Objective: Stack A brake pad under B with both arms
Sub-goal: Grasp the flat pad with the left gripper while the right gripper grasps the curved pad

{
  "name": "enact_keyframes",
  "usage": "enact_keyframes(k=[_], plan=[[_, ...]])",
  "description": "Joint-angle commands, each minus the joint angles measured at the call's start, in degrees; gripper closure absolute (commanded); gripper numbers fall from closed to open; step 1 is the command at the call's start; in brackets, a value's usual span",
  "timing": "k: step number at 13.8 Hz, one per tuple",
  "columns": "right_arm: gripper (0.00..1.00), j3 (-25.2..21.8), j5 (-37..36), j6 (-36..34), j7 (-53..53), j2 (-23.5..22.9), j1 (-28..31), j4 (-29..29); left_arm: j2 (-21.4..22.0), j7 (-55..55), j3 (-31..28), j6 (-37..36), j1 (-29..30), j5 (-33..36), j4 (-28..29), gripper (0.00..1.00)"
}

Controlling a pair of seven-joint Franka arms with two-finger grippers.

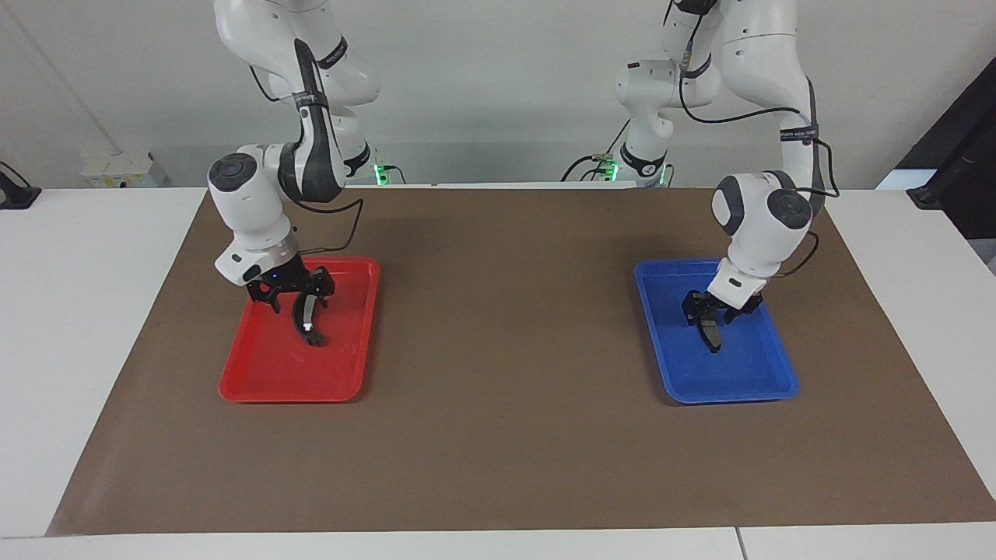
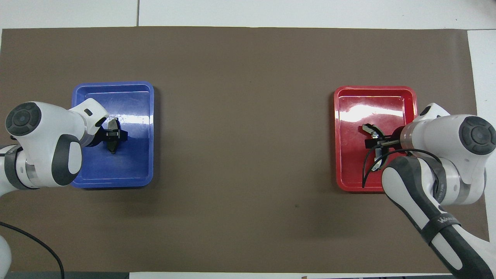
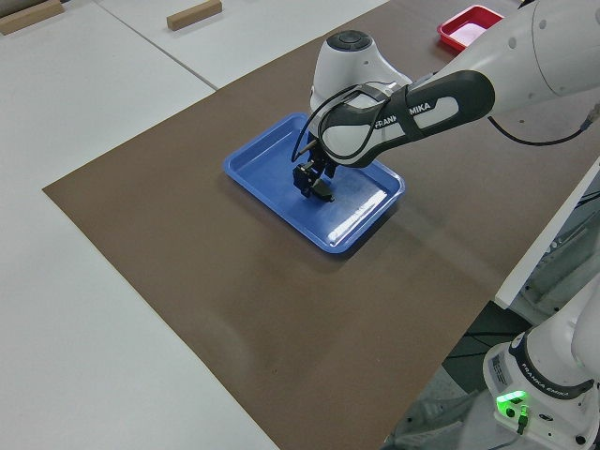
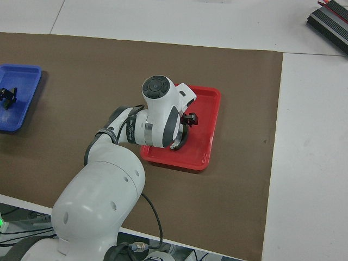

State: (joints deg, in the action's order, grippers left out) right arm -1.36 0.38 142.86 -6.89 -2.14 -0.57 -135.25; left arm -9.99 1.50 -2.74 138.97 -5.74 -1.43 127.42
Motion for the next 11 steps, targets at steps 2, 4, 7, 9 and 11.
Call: enact_keyframes(k=[2,4,7,9,11], plan=[[0.0,0.0,1.1,3.5,-1.8,-2.5,1.1,-1.2,-0.3,0.1,-0.3,5.2,-0.5,-0.6,0.9,0.3],[0.0,0.1,1.2,3.3,-1.7,-3.0,1.4,-1.2,-0.3,0.3,-0.3,5.9,-0.6,-0.6,0.8,0.39],[0.02,0.1,1.2,3.0,-1.6,-3.0,1.4,-1.2,-0.3,0.5,-0.3,5.3,-0.7,-0.6,0.8,0.77],[0.05,0.1,1.2,2.6,-1.6,-2.9,1.4,-1.2,-0.2,0.4,-0.3,3.2,-0.6,-0.6,0.3,0.89],[0.06,0.1,1.2,2.5,-1.9,-2.9,1.4,-1.2,1.1,0.3,-0.3,-1.1,-0.8,-0.6,-1.0,0.9]])
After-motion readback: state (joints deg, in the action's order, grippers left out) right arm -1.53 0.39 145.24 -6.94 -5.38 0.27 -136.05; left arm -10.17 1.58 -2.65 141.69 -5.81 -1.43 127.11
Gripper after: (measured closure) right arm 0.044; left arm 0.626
